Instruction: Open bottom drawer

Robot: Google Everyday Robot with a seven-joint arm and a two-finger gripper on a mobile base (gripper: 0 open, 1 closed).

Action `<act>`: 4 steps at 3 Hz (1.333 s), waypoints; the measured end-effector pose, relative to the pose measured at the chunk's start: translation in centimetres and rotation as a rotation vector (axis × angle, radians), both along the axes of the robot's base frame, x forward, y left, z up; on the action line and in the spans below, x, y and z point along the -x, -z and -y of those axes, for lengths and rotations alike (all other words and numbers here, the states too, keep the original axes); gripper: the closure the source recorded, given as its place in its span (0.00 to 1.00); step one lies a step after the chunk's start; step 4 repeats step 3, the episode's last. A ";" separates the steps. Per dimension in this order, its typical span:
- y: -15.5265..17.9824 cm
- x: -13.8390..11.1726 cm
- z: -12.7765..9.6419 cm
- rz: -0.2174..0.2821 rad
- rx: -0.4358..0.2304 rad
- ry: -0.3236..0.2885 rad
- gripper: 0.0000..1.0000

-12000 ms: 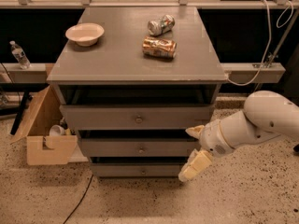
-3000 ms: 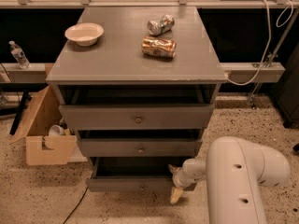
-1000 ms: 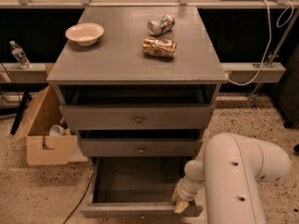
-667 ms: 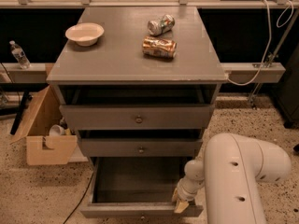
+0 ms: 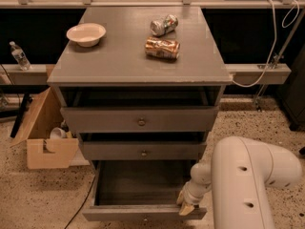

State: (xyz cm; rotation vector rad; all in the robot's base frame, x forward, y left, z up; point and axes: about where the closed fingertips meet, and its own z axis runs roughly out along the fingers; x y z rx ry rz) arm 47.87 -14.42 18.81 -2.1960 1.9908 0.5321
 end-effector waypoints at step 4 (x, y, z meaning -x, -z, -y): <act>-12.1 -1.7 14.6 0.139 0.090 0.174 0.00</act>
Offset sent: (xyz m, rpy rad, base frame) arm 0.0247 -0.1806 0.1538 -0.0946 -0.1911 -0.2101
